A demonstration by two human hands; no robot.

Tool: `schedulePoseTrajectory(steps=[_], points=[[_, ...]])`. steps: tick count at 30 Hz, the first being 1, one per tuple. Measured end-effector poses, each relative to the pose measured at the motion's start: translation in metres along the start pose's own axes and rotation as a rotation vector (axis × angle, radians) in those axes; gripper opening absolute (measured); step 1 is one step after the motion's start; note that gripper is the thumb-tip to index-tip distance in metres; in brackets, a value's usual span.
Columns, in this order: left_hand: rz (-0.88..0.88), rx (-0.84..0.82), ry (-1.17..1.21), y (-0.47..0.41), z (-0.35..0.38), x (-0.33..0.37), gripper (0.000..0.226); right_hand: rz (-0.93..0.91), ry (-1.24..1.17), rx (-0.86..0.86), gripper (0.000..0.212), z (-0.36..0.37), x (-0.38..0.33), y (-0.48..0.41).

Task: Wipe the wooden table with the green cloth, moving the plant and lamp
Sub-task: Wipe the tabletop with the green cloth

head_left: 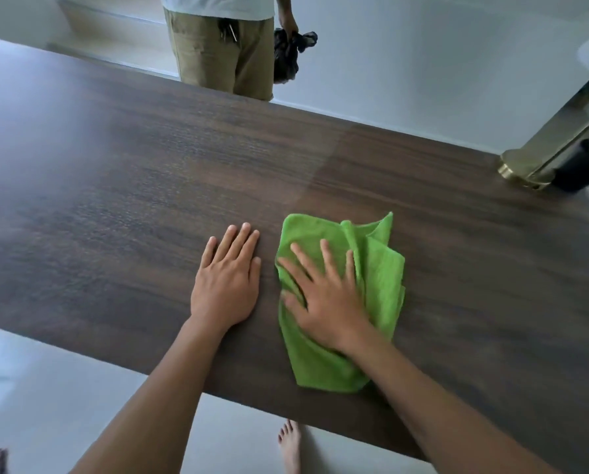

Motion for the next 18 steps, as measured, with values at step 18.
schedulePoseTrajectory(steps=[18], points=[[-0.028, 0.031, 0.048, 0.075, -0.002, 0.000, 0.059, -0.032, 0.046, 0.039, 0.060, 0.020, -0.057, 0.061]])
Point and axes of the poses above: each hand's wrist, its own y-axis away from the middle knuckle, its own z-axis out of the palm, x = y × z, the point moved 8 cm from there along -y, towards the middle knuckle, and after that the axes turned 6 degrees about -x, right-handed, at the moved point
